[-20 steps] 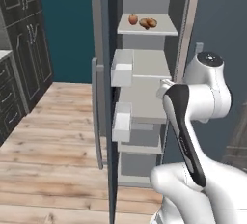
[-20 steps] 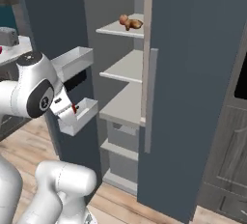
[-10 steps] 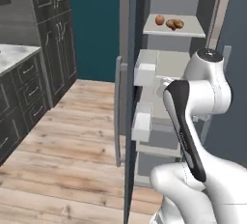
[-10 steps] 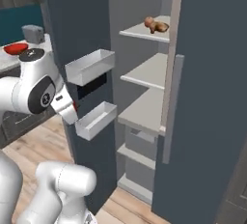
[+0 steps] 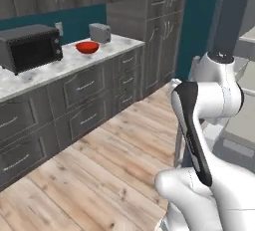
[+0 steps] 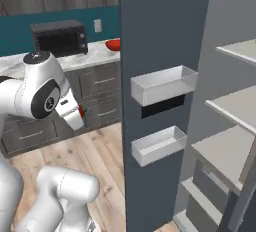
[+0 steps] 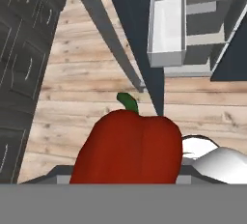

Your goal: Take the bell pepper, peach, and chicken drumstick from the freezer and place them in the bowl on the counter.

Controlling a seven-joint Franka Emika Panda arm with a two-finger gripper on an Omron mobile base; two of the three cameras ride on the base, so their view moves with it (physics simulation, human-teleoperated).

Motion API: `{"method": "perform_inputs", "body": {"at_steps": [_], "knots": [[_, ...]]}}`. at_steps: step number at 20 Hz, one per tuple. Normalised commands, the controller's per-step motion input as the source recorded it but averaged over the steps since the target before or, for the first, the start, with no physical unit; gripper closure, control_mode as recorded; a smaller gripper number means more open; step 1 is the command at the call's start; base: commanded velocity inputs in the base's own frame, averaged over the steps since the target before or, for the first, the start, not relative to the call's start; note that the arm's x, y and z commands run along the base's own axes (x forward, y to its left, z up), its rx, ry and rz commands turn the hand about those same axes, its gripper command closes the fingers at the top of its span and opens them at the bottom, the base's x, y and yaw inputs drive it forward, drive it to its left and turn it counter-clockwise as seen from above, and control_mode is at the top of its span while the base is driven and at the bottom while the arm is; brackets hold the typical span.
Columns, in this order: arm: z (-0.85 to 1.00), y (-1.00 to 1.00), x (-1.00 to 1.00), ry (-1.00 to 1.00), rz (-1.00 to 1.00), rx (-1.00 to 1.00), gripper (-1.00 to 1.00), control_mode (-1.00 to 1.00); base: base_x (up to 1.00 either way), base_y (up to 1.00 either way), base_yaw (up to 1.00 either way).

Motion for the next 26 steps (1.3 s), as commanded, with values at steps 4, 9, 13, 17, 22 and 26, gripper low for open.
{"method": "perform_inputs", "body": {"at_steps": [4,9,13,17,22,26], "knots": [[0.00,0.00,0.00,0.00,0.00,0.00,1.00,1.00,0.00,0.59,0.81],[0.00,0.00,0.00,0.00,0.00,0.00,1.00,1.00,0.95,0.63,0.15],[0.00,0.00,0.00,0.00,0.00,0.00,1.00,1.00,1.00,0.52,-0.24],[0.00,0.00,0.00,0.00,0.00,0.00,1.00,1.00,1.00,0.19,-0.32],[0.00,0.00,0.00,0.00,0.00,0.00,1.00,1.00,1.00,0.00,-0.22],[0.00,0.00,0.00,0.00,0.00,0.00,1.00,1.00,1.00,-0.13,-0.15]]}}
